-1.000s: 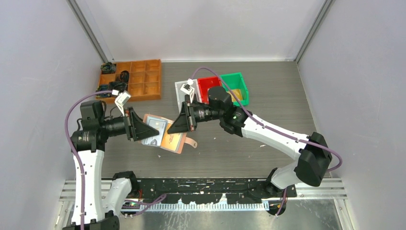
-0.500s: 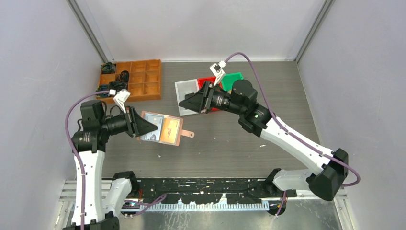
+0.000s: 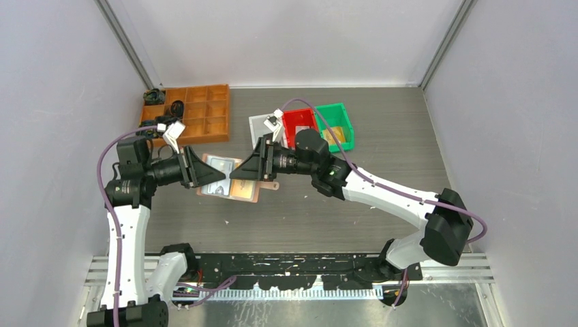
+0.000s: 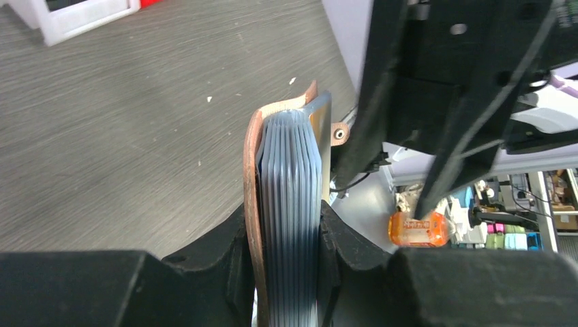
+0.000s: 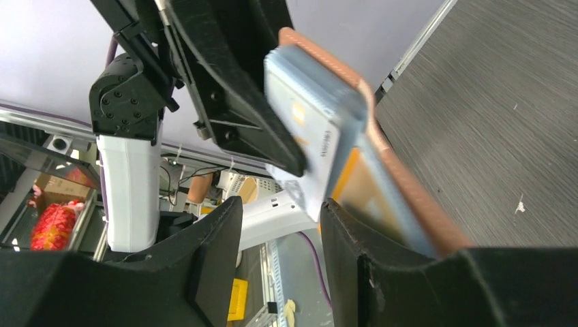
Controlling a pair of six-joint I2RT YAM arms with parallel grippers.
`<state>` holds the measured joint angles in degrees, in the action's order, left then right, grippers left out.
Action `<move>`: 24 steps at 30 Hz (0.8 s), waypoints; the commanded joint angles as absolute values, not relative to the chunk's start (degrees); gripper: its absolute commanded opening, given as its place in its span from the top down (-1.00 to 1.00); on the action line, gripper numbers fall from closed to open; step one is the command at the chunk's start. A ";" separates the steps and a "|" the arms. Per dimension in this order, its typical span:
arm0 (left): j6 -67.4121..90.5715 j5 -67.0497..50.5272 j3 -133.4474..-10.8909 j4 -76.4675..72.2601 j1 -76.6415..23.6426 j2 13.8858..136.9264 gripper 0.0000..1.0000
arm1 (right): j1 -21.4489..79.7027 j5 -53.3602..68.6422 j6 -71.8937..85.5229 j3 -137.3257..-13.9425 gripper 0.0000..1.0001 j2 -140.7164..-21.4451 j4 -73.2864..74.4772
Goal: Take the credit cards out of the card holder
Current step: Remove the credit card from the card holder.
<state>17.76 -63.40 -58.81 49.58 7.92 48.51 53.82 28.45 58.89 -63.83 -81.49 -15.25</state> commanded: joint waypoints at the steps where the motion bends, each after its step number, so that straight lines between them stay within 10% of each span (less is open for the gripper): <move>1: 23.61 -70.59 -61.04 41.50 7.80 46.68 0.78 | 53.74 29.07 60.89 -62.96 -0.03 -79.74 -21.91; 24: 48.71 -71.87 -54.64 21.52 7.84 42.76 0.46 | 54.23 31.78 72.92 -61.52 0.27 -86.86 -40.53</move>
